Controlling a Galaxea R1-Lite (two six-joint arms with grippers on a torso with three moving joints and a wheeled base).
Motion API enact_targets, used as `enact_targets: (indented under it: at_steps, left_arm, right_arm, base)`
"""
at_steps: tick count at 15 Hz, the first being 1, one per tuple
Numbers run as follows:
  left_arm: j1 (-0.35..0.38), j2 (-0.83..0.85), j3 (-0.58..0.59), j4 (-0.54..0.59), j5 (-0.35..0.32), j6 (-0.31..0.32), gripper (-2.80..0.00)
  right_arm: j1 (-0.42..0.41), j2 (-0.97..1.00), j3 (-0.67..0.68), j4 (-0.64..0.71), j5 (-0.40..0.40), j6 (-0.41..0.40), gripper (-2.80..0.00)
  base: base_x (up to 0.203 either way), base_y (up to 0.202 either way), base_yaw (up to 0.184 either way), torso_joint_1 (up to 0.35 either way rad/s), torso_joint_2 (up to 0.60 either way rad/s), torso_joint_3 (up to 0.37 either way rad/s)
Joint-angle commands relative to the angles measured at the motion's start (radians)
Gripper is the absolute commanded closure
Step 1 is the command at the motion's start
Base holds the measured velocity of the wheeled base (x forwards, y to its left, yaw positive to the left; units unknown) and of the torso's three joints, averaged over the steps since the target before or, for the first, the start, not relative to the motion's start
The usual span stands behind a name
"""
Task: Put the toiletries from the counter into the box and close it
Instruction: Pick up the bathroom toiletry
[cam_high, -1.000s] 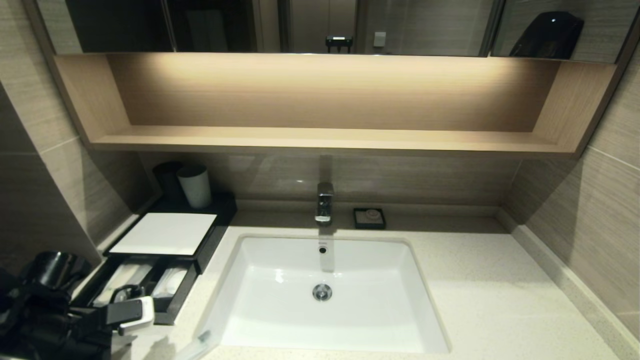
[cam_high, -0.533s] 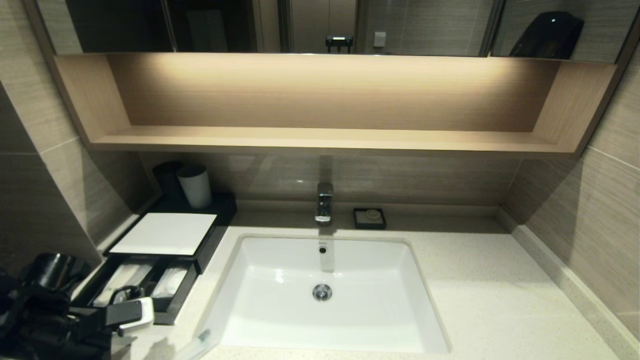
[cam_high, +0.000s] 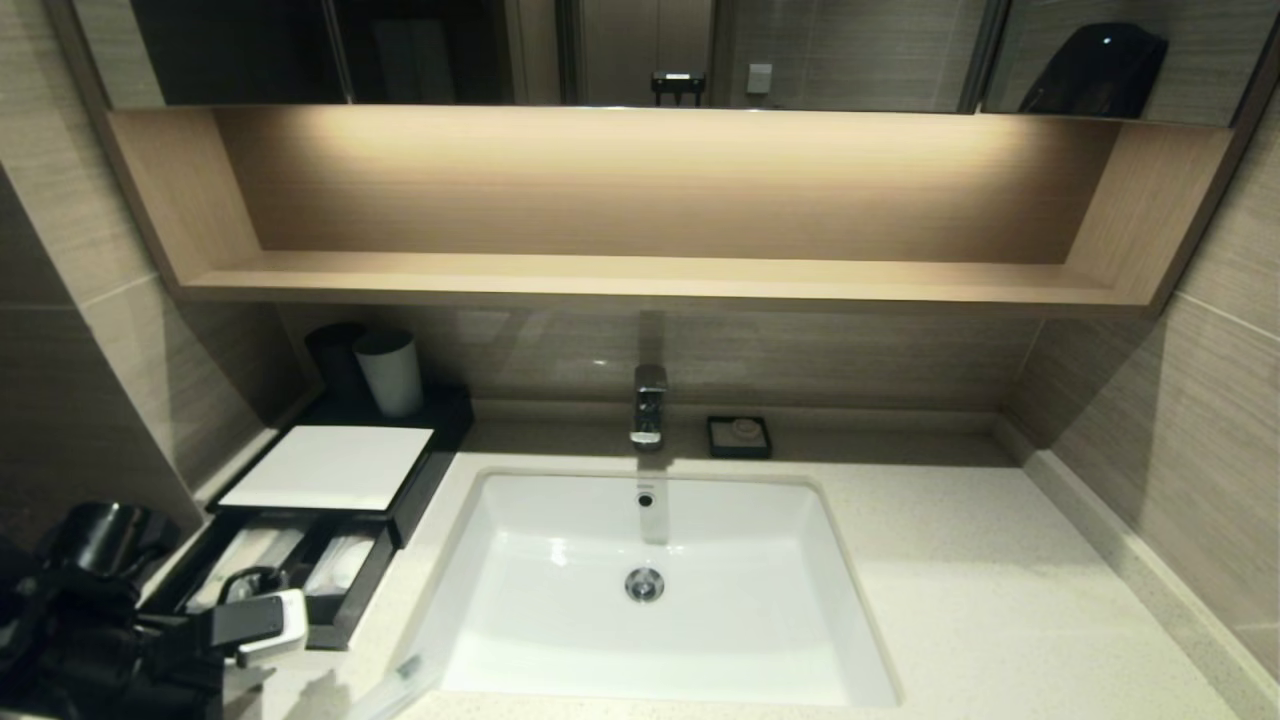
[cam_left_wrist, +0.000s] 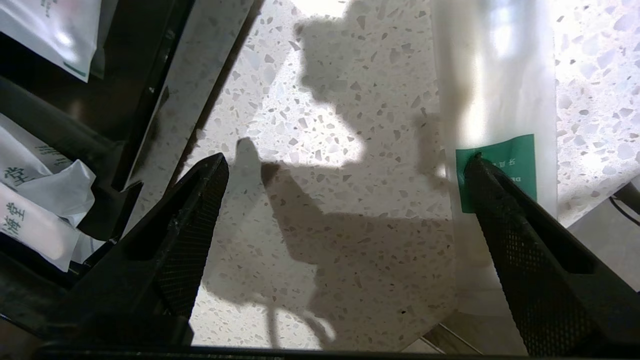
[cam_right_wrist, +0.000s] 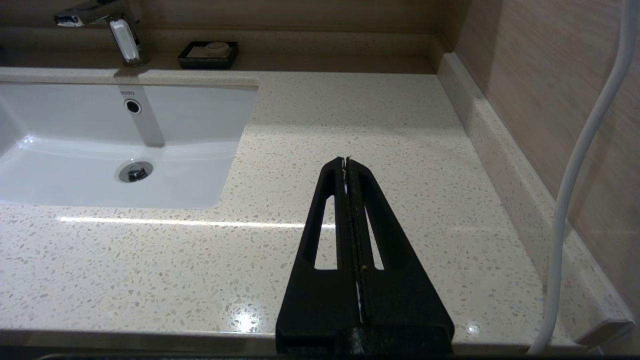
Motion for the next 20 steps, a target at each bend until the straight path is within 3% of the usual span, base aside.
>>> enact_targets:
  at_steps: [1, 7, 20]
  left_arm:
    - [0.004, -0.001, -0.005, 0.003, -0.005, 0.008, -2.80]
    - [0.021, -0.020, -0.005, 0.002, -0.041, 0.006, -2.80]
    - [0.020, -0.007, -0.008, 0.007, -0.043, 0.049, -2.80]
  right_arm:
    - [0.000, -0.002, 0.000, 0.000, 0.000, 0.000, 0.00]
    - [0.000, -0.002, 0.000, 0.000, 0.000, 0.000, 0.00]
    - [0.000, -0.001, 0.000, 0.000, 0.000, 0.000, 0.00]
  base:
    - [0.000, 0.000, 0.000, 0.000, 0.00, 0.000]
    - [0.000, 0.000, 0.000, 0.000, 0.00, 0.000]
    - [0.000, 0.000, 0.000, 0.000, 0.00, 0.000]
